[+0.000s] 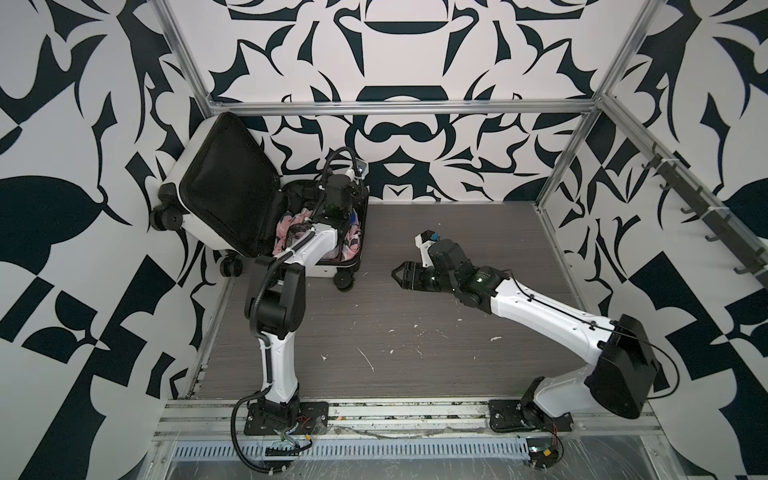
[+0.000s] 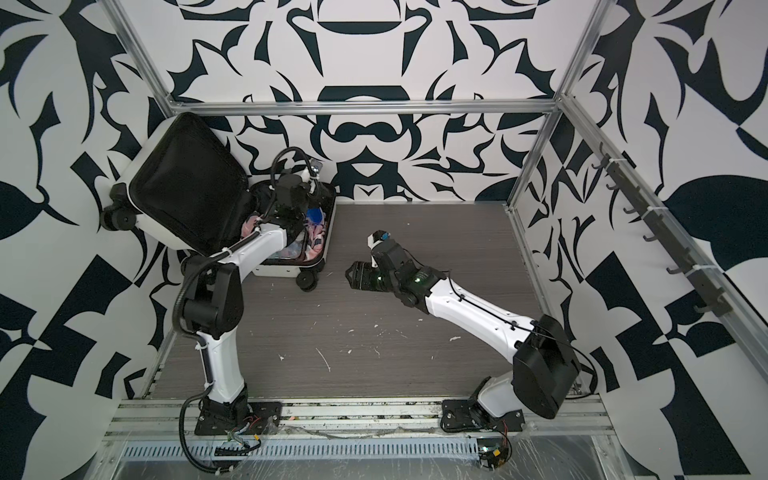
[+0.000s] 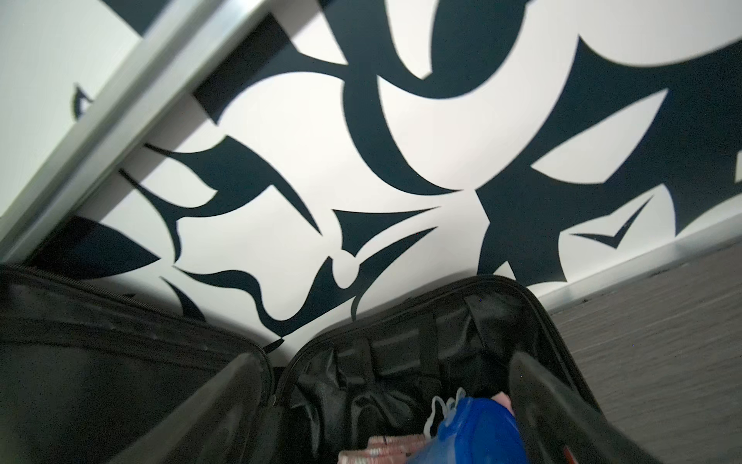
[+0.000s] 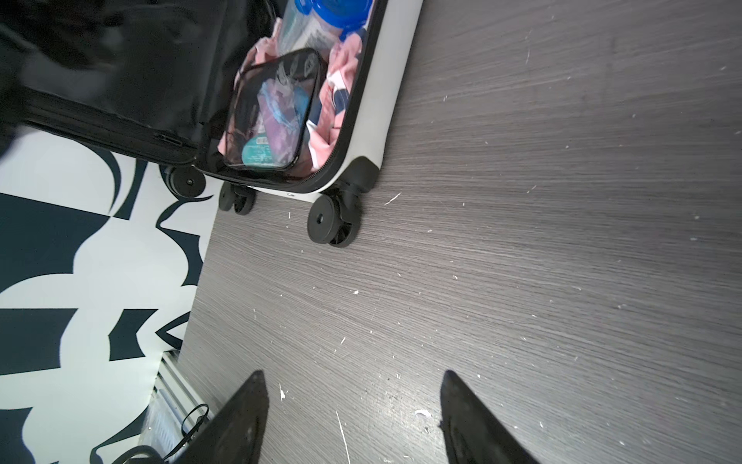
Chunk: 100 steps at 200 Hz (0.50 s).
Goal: Pack the luggage
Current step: 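Lower the container beside the pouch in the suitcase and open the left gripper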
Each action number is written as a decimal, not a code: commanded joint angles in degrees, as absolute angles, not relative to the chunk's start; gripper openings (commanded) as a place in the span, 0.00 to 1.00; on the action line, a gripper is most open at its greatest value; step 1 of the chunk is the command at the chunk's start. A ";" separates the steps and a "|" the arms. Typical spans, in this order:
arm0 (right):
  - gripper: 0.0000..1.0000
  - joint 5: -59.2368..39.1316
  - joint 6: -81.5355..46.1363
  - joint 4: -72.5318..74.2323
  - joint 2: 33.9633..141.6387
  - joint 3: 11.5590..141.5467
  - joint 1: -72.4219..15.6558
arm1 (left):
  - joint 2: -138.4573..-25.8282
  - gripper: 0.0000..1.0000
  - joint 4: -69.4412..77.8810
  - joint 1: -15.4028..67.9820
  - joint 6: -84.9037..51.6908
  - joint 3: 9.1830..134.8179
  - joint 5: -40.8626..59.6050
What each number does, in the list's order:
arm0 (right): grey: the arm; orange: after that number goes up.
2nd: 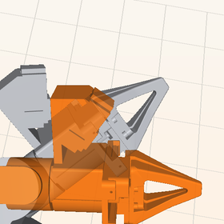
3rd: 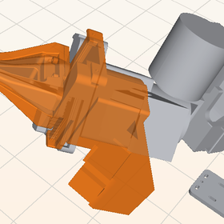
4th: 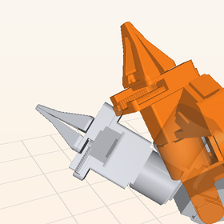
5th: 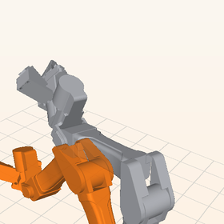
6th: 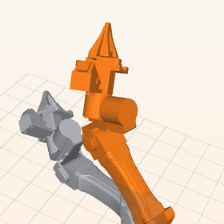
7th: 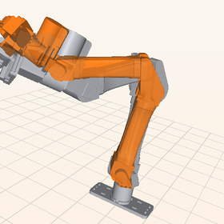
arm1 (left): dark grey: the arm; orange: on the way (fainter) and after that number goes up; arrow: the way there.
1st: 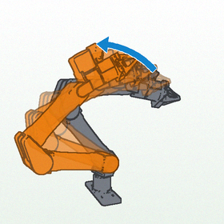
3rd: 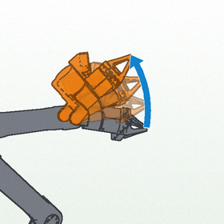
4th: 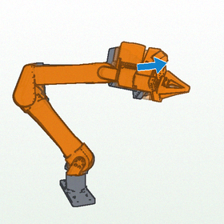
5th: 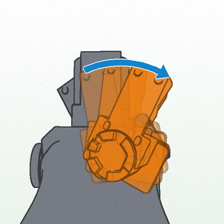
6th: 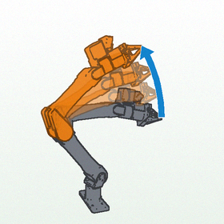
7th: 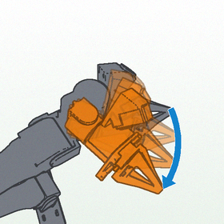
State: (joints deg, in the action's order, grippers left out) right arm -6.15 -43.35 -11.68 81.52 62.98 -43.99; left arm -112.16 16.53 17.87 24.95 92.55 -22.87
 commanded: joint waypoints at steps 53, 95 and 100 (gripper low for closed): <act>0.68 -3.65 -43.27 -10.37 76.86 59.59 -44.13 | -112.80 0.47 -13.25 0.82 -32.18 98.25 19.39; 0.67 -3.40 -43.69 -9.81 76.61 58.40 -44.18 | -113.89 0.46 -2.43 -1.12 -42.82 94.38 32.15; 0.67 -3.34 -43.77 -9.70 76.68 58.28 -44.13 | -114.16 0.46 -1.72 -1.11 -43.66 94.41 33.42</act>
